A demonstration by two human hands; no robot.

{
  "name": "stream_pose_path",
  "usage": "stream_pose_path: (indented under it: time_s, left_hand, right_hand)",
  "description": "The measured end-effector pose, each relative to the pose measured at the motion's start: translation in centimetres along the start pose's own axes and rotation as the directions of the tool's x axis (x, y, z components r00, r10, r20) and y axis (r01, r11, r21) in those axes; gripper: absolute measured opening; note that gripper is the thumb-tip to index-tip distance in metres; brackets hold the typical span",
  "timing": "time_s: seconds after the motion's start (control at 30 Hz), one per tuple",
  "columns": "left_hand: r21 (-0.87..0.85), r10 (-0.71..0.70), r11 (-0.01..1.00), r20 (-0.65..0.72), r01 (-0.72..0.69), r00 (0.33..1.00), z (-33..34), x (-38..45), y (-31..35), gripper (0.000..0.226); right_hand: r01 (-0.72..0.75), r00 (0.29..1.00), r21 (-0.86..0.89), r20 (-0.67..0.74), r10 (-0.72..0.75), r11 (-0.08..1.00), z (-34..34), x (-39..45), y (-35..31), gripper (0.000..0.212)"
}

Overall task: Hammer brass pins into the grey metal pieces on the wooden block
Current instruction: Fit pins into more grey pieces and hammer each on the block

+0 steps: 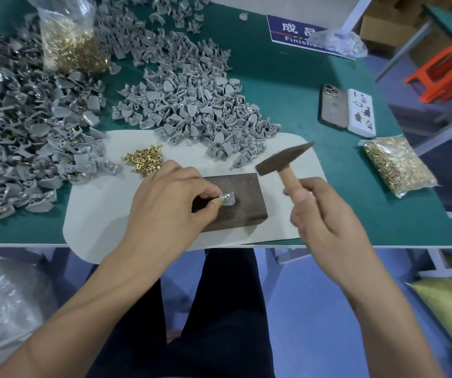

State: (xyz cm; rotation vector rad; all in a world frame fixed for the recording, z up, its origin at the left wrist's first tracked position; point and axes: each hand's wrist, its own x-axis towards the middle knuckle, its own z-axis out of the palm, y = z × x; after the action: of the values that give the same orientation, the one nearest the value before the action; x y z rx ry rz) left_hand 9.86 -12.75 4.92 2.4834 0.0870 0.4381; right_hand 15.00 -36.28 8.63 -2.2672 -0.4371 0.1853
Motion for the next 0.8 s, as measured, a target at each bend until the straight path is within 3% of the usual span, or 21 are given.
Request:
stream_pose_path:
  time_s: [0.13, 0.23, 0.3, 0.43, 0.6, 0.73, 0.8]
  left_hand:
    - [0.006, 0.008, 1.0, 0.014, -0.008, 1.0, -0.4, 0.2, 0.0, 0.005]
    - [0.04, 0.026, 0.999, 0.038, -0.028, 0.999, -0.5, 0.6, 0.0, 0.004]
    - [0.058, 0.038, 0.998, 0.045, -0.041, 0.998, -0.5, 0.7, -0.1, 0.004]
    - [0.052, 0.044, 0.998, 0.031, -0.045, 0.999, -0.5, 0.6, -0.3, 0.003]
    - [0.056, 0.043, 0.997, 0.028, -0.045, 0.999, -0.5, 0.6, -0.3, 0.002]
    - [0.043, 0.052, 0.998, 0.019, -0.053, 0.998, -0.4, 0.5, -0.4, 0.004]
    - [0.034, 0.044, 0.998, 0.023, -0.045, 0.999, -0.4, 0.5, -0.5, 0.004]
  right_hand:
    - [0.094, 0.987, -0.176, 0.146, -0.069, 0.98, 0.4, -1.7, -1.7, 0.031]
    - [0.158, 0.987, -0.434, 0.041, -0.156, 0.887, 0.4, -2.0, -2.6, 0.035]
    - [0.131, 0.99, -0.418, 0.0, -0.144, 0.899, 0.9, -1.9, -3.3, 0.037]
    - [0.063, 0.994, -0.41, 0.11, -0.019, 0.91, 1.6, -1.6, -3.2, 0.046]
    - [0.084, 0.991, -0.289, -0.079, -0.112, 0.953, 1.0, -1.8, -3.6, 0.036]
    - [0.081, 0.992, -0.446, 0.119, -0.03, 0.891, 1.8, -1.7, -4.1, 0.044]
    - [0.087, 0.996, -0.427, 0.031, -0.082, 0.9, 1.2, -1.5, -3.9, 0.041]
